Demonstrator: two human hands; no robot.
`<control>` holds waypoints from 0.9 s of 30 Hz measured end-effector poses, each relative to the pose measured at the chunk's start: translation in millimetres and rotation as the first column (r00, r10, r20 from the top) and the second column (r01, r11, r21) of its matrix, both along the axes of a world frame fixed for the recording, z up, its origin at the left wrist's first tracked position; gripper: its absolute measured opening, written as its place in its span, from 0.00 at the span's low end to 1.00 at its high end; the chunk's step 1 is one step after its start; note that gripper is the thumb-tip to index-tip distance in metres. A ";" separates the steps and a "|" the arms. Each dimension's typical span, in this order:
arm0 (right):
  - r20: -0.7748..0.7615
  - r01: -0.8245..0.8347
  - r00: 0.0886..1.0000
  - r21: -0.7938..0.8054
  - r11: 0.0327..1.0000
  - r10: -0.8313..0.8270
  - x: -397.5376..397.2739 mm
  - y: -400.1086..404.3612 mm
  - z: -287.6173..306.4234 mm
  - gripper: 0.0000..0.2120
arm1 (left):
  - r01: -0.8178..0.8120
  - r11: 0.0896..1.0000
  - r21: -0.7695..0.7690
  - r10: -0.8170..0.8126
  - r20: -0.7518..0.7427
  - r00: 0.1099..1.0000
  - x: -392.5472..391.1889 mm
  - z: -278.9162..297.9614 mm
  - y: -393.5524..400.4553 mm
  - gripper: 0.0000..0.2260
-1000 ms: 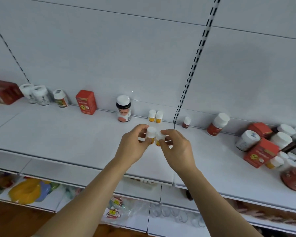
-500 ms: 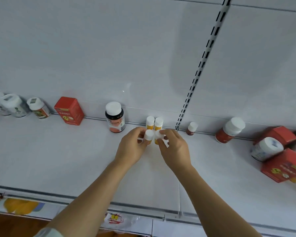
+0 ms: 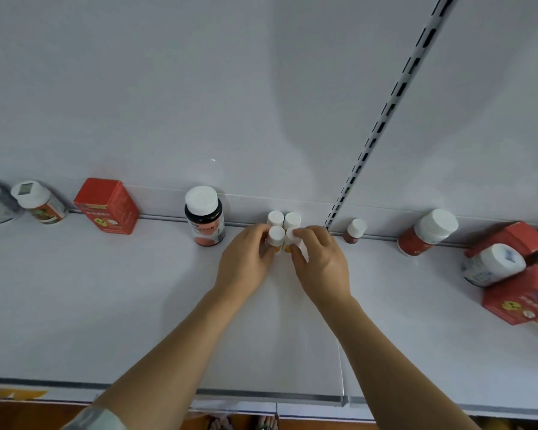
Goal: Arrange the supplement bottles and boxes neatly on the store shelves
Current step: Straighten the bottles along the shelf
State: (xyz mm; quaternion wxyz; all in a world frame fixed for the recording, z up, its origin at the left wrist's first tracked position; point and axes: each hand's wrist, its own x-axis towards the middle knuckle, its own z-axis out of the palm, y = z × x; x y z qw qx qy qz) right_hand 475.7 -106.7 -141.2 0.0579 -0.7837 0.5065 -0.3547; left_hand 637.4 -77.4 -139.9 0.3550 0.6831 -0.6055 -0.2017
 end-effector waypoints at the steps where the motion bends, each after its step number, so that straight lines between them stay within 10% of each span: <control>1: -0.012 0.007 1.000 -0.009 1.000 -0.007 0.4 -0.1 0.2 0.12 | -0.001 1.000 -0.004 0.001 0.017 1.000 0.0 -0.7 -0.9 0.07; 15: -0.110 0.015 0.994 -0.035 0.999 -0.019 -1.7 3.5 5.8 0.12 | -0.010 1.000 0.002 0.010 0.034 0.999 -1.3 4.8 -2.3 0.12; 27: -0.349 0.164 0.918 -0.091 0.982 -0.185 -41.6 51.3 48.0 0.22 | 0.152 0.907 -0.392 0.032 0.425 0.905 -25.7 44.7 22.7 0.14</control>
